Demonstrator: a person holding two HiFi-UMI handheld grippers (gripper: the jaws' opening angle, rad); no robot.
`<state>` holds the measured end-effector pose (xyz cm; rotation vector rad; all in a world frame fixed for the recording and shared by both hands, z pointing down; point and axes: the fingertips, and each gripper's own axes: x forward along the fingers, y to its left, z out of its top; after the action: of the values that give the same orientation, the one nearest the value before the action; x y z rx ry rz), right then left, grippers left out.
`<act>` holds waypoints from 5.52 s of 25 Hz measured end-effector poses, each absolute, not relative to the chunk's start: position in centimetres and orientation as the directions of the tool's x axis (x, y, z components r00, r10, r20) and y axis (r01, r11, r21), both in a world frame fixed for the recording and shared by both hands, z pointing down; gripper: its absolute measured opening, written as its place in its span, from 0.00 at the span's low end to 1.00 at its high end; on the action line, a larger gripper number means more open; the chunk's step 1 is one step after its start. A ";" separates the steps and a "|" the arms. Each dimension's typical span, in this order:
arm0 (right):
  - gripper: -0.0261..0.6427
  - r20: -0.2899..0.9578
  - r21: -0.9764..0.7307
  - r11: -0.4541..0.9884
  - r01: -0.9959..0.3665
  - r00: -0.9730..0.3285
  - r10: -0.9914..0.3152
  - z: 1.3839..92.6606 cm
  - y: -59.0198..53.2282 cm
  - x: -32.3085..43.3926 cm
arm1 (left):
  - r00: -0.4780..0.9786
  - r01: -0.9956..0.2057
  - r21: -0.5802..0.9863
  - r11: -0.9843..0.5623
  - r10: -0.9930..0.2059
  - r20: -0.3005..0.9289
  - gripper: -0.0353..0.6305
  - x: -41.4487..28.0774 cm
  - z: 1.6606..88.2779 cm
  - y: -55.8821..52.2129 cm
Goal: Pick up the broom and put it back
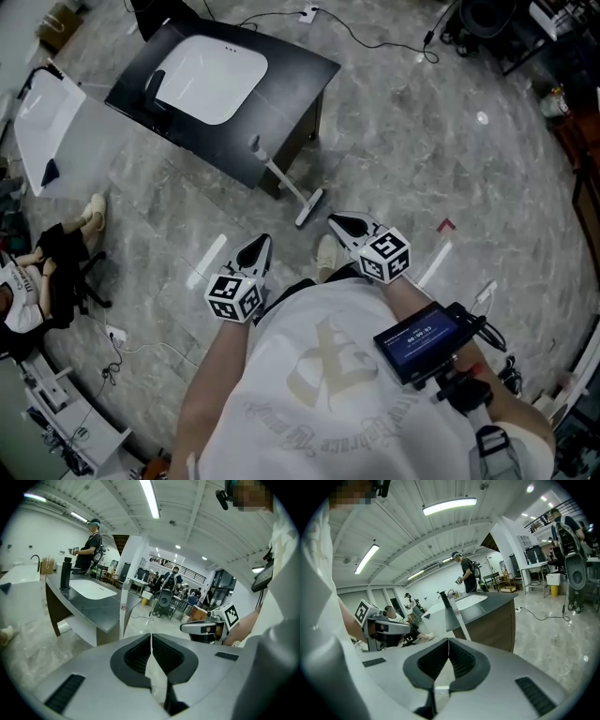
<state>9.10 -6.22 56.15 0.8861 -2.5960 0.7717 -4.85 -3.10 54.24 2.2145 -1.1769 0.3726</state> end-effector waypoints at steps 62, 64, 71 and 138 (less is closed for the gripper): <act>0.07 0.459 -0.421 0.614 -0.668 -0.741 -0.491 57.7 -13.2 16.1 | 0.368 -0.928 0.265 -0.260 -0.745 0.557 0.22 -5.8 57.1 -21.1; 0.07 0.456 -0.423 0.621 -0.659 -0.748 -0.483 57.7 -13.2 15.8 | 0.368 -0.928 0.262 -0.263 -0.744 0.557 0.22 -5.7 56.9 -20.3; 0.07 0.446 -0.430 0.647 -0.630 -0.771 -0.454 57.3 -12.7 14.6 | 0.379 -0.925 0.242 -0.293 -0.742 0.553 0.22 -4.6 55.8 -16.7; 0.07 0.366 -0.278 0.917 -0.286 -0.914 -0.174 47.6 2.8 -13.0 | 0.028 -0.991 0.130 0.021 -0.929 0.368 0.22 -30.7 44.1 13.7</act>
<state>-13.00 2.83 47.64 0.3394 -2.7408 0.4688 -30.68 13.65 44.10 1.9620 -1.9546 0.2436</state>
